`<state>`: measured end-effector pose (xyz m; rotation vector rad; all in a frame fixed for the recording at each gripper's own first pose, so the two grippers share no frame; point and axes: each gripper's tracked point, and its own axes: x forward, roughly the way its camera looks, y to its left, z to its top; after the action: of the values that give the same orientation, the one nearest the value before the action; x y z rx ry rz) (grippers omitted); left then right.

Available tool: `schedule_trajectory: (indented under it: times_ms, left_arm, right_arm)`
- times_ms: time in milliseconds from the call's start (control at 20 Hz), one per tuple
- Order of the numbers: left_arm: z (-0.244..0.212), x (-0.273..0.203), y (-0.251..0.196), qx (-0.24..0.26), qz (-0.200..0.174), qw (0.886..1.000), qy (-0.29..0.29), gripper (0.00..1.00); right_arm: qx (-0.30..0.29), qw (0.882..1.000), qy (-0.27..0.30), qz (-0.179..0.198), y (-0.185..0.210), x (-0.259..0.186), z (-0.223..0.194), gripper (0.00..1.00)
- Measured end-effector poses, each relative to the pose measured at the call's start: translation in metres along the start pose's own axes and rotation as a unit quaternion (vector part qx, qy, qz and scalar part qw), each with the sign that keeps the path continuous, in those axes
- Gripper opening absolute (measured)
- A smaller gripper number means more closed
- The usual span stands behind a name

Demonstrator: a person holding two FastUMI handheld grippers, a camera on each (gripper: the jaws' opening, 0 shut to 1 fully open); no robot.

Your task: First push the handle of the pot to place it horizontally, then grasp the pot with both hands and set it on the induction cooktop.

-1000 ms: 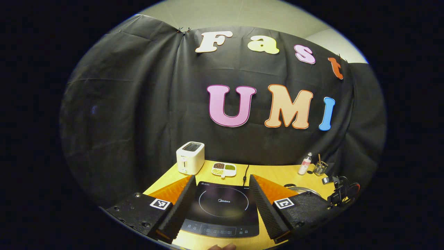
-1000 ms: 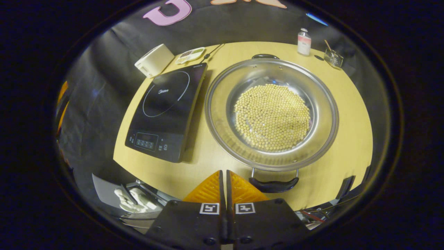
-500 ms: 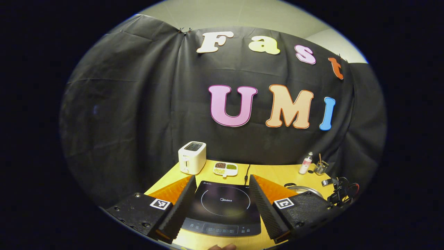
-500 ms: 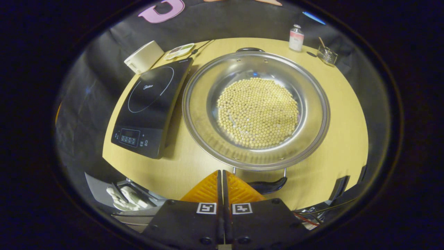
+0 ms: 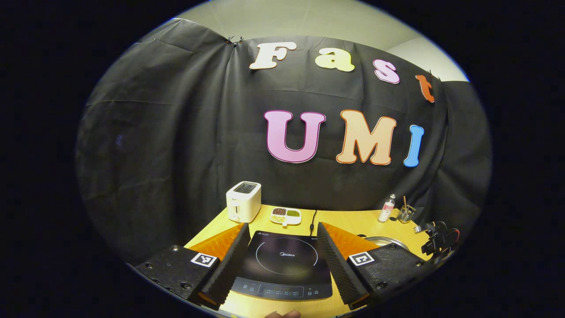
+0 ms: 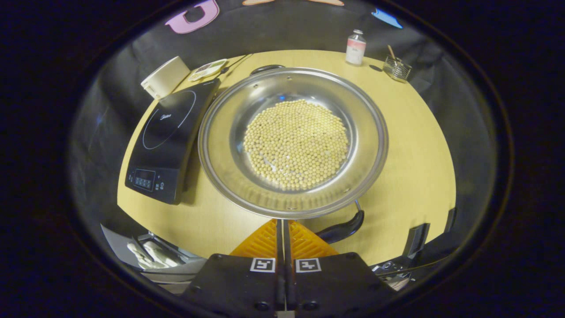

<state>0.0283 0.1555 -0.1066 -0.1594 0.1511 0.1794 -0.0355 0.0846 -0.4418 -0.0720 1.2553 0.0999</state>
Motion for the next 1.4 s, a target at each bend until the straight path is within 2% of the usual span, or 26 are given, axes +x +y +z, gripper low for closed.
schedule_trajectory:
  times_ms: [500,750,850,900,950,1000,1050,1100,1150,1200,1250,1300,1400]
  left_arm:
    - [0.003,-0.016,0.008,0.008,-0.009,1.000,-0.005,0.93]
    - [0.004,-0.016,0.004,0.011,0.003,1.000,-0.004,0.92]
    - [0.002,-0.015,-0.006,0.004,0.010,1.000,0.005,0.94]
    - [0.002,-0.014,-0.017,0.002,0.005,1.000,0.004,0.95]
    - [-0.001,-0.012,-0.025,0.005,0.002,1.000,0.006,0.89]
    - [-0.004,-0.012,-0.032,0.017,0.003,1.000,0.014,0.96]
    - [-0.008,-0.011,-0.035,0.025,0.008,0.999,0.019,0.87]
    - [-0.007,-0.010,-0.041,0.026,0.012,0.999,0.019,0.92]
    - [-0.005,-0.010,-0.049,0.022,0.015,0.999,0.020,0.92]
    - [-0.004,-0.010,-0.056,0.019,0.018,0.999,0.023,0.87]
    - [-0.008,-0.010,-0.062,0.017,0.023,0.999,0.024,0.87]
    - [-0.009,-0.008,-0.067,0.018,0.028,0.999,0.028,0.92]
    - [-0.014,-0.005,-0.077,0.021,0.040,0.998,0.034,0.92]
  right_arm:
    - [0.014,0.999,-0.010,-0.039,-0.034,0.004,0.001,0.03]
    - [0.007,0.999,-0.007,-0.047,-0.058,0.012,0.002,0.03]
    - [0.001,0.999,-0.005,-0.042,-0.068,0.012,0.006,0.00]
    - [-0.003,0.999,-0.009,-0.038,-0.073,0.013,0.010,0.03]
    - [-0.007,0.999,-0.010,-0.036,-0.078,0.016,0.011,0.03]
    - [-0.011,0.999,-0.008,-0.034,-0.084,0.016,0.012,0.03]
    - [-0.015,0.999,-0.008,-0.031,-0.090,0.018,0.013,0.03]
    - [-0.017,1.000,-0.008,-0.025,-0.094,0.019,0.017,0.03]
    - [-0.016,1.000,-0.007,-0.019,-0.099,0.021,0.020,0.00]
    - [-0.014,1.000,-0.006,-0.013,-0.104,0.021,0.023,0.03]
    - [-0.014,1.000,-0.007,-0.006,-0.107,0.023,0.026,0.03]
    - [-0.017,1.000,-0.008,-0.001,-0.111,0.024,0.030,0.00]
    - [-0.024,1.000,-0.011,0.009,-0.118,0.027,0.038,0.00]
